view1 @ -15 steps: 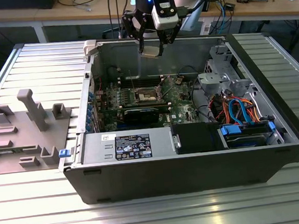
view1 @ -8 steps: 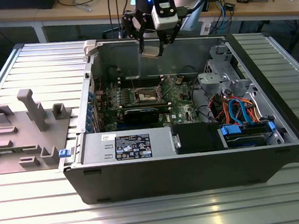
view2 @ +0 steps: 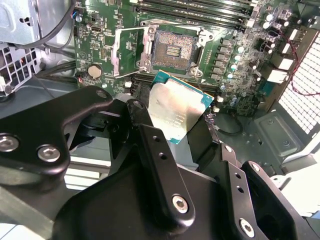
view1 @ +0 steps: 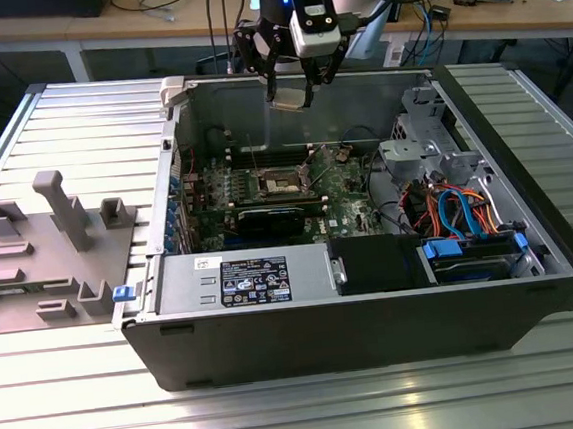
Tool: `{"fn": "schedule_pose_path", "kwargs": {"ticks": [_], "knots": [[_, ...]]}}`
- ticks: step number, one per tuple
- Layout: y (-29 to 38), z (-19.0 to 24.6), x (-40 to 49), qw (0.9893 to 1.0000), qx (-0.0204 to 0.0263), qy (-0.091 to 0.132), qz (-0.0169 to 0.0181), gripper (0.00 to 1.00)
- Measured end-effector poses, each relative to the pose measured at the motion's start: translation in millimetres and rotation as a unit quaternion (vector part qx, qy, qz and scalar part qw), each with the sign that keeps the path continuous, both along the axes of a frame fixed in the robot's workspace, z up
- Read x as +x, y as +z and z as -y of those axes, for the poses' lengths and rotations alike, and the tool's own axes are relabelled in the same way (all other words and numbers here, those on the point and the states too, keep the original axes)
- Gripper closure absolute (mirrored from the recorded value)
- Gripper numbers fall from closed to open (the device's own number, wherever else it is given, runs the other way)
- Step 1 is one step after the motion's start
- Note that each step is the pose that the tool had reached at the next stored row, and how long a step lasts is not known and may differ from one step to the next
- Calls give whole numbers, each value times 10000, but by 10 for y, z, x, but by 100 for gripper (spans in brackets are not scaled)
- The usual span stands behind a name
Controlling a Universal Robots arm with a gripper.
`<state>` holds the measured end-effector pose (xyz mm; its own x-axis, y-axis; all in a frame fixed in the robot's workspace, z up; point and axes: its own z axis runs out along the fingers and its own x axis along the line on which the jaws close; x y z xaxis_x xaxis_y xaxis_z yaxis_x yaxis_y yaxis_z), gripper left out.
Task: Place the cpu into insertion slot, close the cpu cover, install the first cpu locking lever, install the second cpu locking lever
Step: 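Place the cpu into insertion slot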
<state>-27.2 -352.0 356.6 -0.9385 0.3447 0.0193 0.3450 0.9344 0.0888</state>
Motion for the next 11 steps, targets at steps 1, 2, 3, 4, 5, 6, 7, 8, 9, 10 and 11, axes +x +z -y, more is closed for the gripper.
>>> {"fn": "schedule_pose_path", "kwargs": {"ticks": [1,2,3,4,5,6,7,8,9,10,11], "knots": [[0,0,0,10000,0,-5,0,45],[0,0,0,10000,0,-10,0,45],[0,0,0,10000,0,-13,0,45],[-1,0,0,10000,0,-18,0,45],[-1,0,0,10000,0,-22,0,45],[-1,0,0,10000,0,-28,0,45],[-1,0,0,10000,0,-32,0,45],[-1,0,0,10000,0,-37,0,45],[-1,0,0,10000,0,-44,0,45],[-1,0,0,10000,0,-48,0,45],[-1,0,0,10000,0,-51,0,45]]}}
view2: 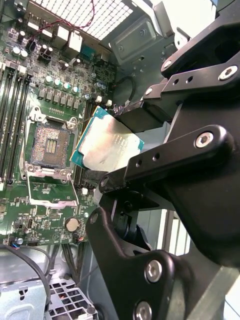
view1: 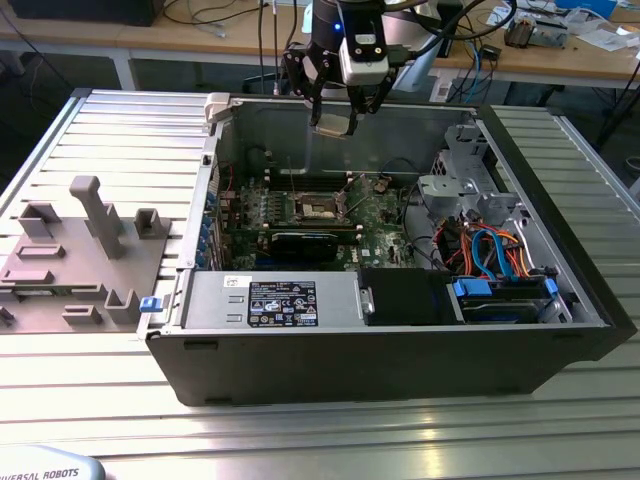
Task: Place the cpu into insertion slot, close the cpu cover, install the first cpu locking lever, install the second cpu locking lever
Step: 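Place the cpu into insertion slot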
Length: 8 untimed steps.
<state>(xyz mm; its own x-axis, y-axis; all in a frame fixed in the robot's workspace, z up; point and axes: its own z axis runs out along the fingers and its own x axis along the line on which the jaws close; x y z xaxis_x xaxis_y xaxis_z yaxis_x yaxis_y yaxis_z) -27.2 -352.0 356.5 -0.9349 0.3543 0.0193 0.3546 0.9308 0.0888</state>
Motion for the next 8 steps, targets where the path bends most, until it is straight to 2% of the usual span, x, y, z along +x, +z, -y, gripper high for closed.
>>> {"fn": "schedule_pose_path", "kwargs": {"ticks": [8], "knots": [[0,0,0,10000,0,-37,0,45]]}}
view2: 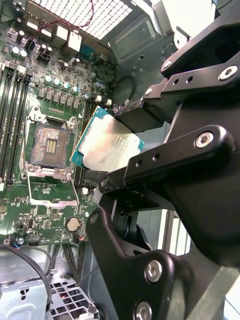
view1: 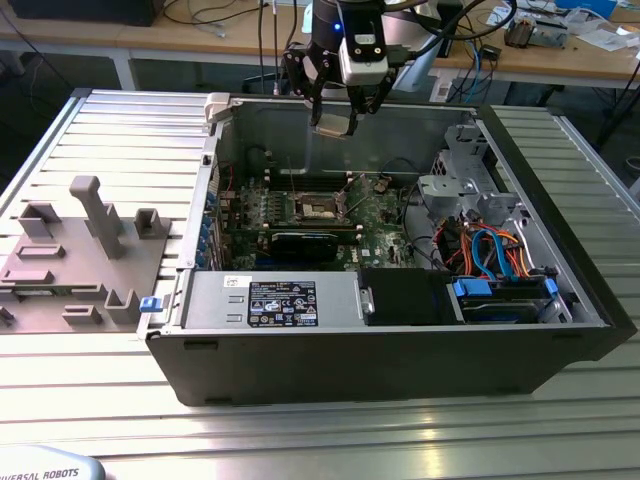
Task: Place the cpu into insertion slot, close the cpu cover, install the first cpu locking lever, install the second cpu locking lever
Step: 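Place the cpu into insertion slot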
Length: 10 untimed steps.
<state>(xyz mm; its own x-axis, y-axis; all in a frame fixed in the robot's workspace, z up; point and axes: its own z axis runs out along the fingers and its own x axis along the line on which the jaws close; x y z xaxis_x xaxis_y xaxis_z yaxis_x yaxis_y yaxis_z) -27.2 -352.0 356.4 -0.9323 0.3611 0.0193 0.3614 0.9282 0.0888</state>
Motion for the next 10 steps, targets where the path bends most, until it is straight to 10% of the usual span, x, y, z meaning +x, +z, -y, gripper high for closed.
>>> {"fn": "schedule_pose_path", "kwargs": {"ticks": [10], "knots": [[-1,0,0,10000,0,-47,0,45]]}}
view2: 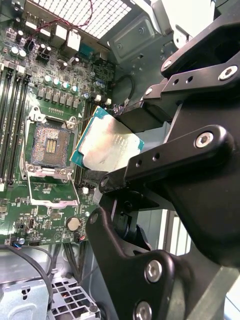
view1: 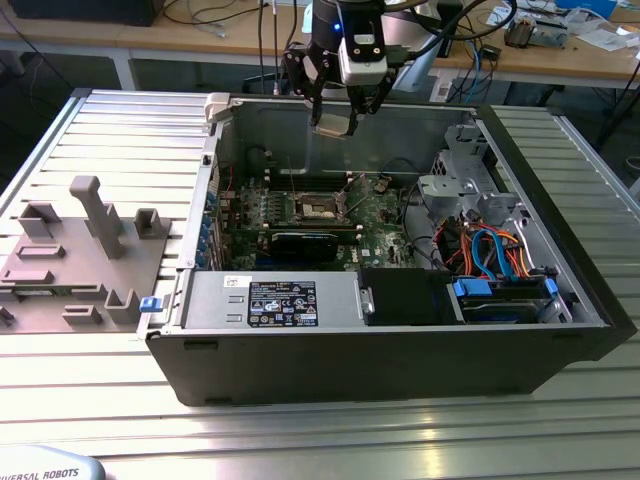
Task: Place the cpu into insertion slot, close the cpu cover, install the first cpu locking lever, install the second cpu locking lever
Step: 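Place the cpu into insertion slot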
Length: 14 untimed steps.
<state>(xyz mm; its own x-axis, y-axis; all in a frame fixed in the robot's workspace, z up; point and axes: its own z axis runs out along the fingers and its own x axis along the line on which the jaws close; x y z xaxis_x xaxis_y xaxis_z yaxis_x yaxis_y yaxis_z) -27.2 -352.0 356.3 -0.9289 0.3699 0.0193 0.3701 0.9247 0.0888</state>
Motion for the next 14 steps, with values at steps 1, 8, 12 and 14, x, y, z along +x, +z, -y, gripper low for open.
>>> {"fn": "schedule_pose_path", "kwargs": {"ticks": [1,8,12,14], "knots": [[0,0,0,10000,0,-4,0,45],[-1,0,0,10000,0,-31,0,45],[-1,0,0,10000,0,-46,0,45],[-1,0,0,10000,0,-52,0,45]]}}
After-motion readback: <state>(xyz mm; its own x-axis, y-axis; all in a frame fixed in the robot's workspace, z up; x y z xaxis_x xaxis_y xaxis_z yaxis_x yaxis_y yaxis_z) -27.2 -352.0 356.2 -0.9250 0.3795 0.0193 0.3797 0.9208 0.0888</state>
